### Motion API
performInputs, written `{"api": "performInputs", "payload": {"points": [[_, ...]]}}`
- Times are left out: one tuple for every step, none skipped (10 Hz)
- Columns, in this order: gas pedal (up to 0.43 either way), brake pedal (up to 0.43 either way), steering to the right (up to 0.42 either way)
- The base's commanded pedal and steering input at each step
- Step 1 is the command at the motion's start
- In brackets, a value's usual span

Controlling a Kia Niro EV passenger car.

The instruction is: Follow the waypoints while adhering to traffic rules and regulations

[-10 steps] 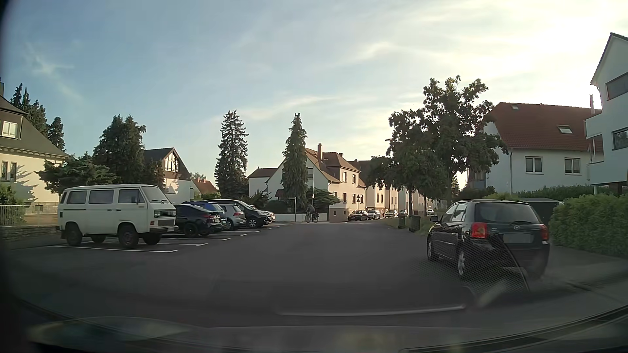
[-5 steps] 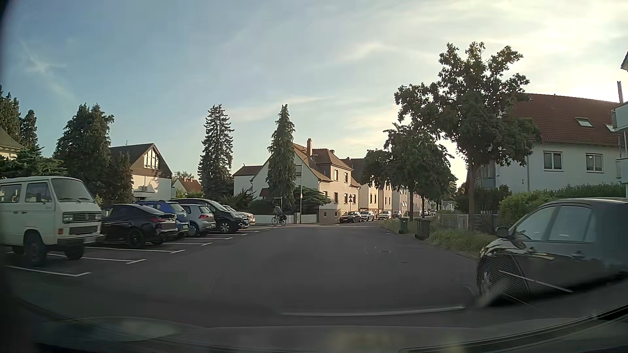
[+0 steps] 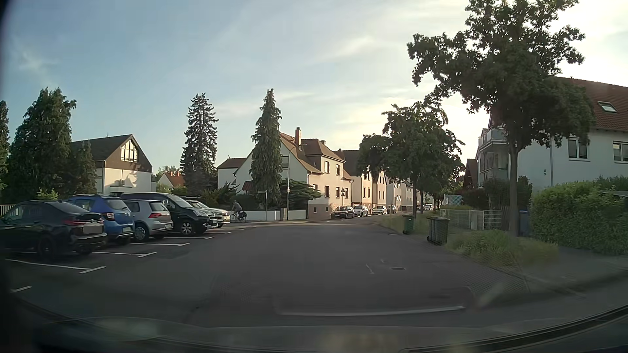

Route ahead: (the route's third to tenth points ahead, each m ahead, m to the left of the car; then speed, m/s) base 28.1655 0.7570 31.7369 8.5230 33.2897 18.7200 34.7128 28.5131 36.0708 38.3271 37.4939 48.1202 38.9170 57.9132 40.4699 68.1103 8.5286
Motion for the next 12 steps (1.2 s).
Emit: {"api": "performInputs", "payload": {"points": [[0.0,0.14,0.02],[0.0,0.159,0.019],[0.0,0.177,0.019],[0.0,0.207,0.019],[0.0,0.213,0.019],[0.0,0.226,0.019],[0.0,0.238,0.017],[0.0,0.238,0.016],[0.0,0.25,0.016],[0.0,0.256,0.016],[0.0,0.268,0.016],[0.0,0.28,0.016]]}}
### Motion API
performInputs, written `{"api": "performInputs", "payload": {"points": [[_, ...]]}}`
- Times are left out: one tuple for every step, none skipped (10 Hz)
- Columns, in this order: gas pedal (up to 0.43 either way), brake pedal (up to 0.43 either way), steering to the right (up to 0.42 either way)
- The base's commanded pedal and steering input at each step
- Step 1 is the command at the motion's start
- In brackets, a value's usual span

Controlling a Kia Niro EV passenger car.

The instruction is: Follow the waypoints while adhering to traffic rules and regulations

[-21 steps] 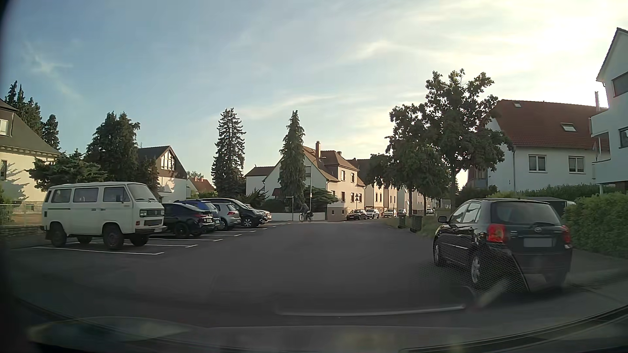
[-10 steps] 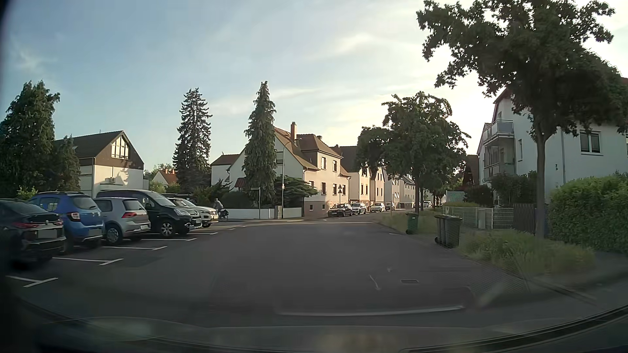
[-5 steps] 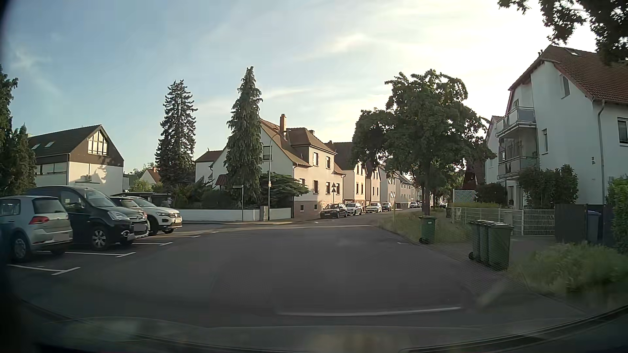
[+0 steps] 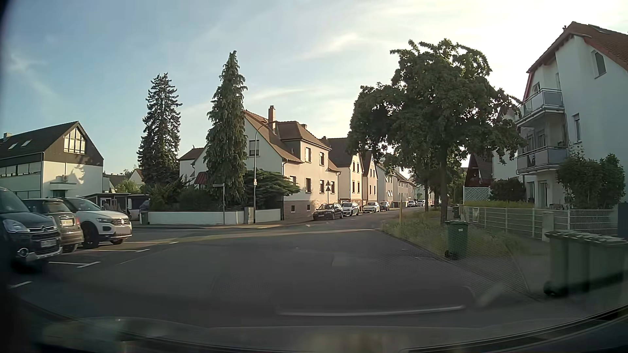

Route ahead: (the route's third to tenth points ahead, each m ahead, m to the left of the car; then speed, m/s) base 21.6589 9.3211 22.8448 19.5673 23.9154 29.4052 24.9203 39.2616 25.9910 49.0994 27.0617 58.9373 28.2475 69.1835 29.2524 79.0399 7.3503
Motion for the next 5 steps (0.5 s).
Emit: {"api": "performInputs", "payload": {"points": [[0.0,0.287,0.016],[0.0,0.287,0.017],[0.0,0.287,0.018],[0.0,0.287,0.018],[0.0,0.287,0.017]]}}
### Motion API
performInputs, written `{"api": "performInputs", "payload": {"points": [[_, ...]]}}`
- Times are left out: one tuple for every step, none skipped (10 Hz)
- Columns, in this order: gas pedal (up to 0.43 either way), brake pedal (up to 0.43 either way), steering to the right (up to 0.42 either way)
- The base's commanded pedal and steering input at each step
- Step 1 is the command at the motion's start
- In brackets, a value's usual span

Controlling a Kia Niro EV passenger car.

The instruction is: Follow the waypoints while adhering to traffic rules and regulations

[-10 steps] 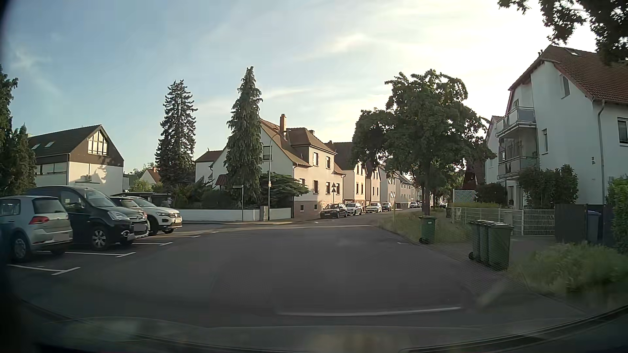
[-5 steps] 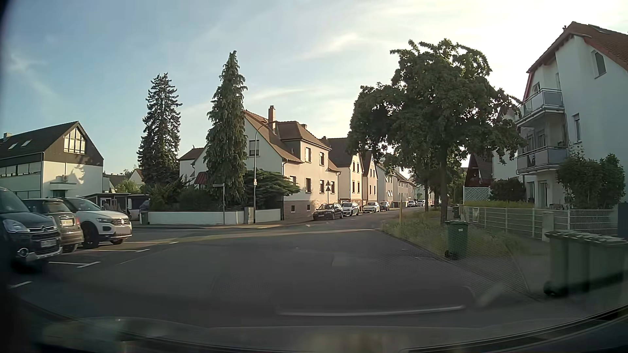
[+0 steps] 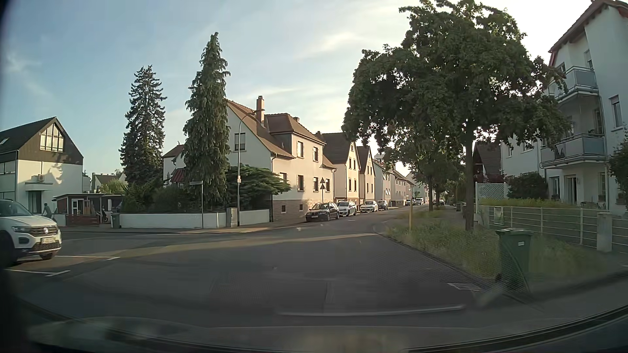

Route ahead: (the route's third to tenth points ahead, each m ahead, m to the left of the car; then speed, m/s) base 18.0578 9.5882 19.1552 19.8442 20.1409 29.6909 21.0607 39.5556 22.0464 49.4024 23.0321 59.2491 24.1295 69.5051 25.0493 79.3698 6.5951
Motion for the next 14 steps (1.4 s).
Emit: {"api": "performInputs", "payload": {"points": [[0.0,0.287,0.018],[0.0,0.287,0.016],[0.0,0.287,0.015],[0.0,0.287,0.015],[0.0,0.287,0.013],[0.0,0.287,0.008],[0.0,0.287,0.003],[0.0,0.287,-0.001],[0.0,0.287,-0.009],[0.0,0.287,-0.018],[0.0,0.28,-0.028],[0.0,0.274,-0.041],[0.0,0.268,-0.054],[0.0,0.268,-0.073]]}}
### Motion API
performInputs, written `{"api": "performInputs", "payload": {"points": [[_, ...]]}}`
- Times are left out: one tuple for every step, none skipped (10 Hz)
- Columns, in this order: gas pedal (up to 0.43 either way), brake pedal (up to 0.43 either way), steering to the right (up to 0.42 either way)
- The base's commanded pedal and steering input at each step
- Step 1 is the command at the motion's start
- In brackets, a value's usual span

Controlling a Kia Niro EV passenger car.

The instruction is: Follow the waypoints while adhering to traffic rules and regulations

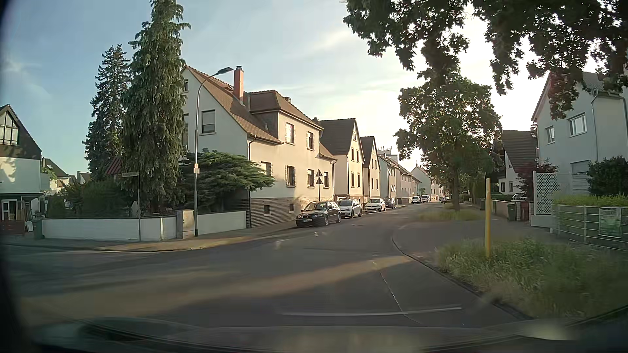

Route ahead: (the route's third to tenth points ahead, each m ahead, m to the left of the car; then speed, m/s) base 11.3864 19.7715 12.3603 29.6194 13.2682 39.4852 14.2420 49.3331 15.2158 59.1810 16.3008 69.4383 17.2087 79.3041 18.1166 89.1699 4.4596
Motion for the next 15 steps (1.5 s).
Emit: {"api": "performInputs", "payload": {"points": [[0.0,0.268,-0.103],[0.0,0.262,-0.136],[0.0,0.244,-0.16],[0.0,0.213,-0.193],[0.0,0.189,-0.224],[0.0,0.159,-0.248],[0.0,0.116,-0.278],[0.0,0.037,-0.309],[0.0,0.03,-0.327],[0.0,0.03,-0.352],[0.0,0.03,-0.38],[0.0,0.03,-0.398],[0.02,0.03,-0.419],[0.067,0.03,-0.437],[0.079,0.03,-0.452]]}}
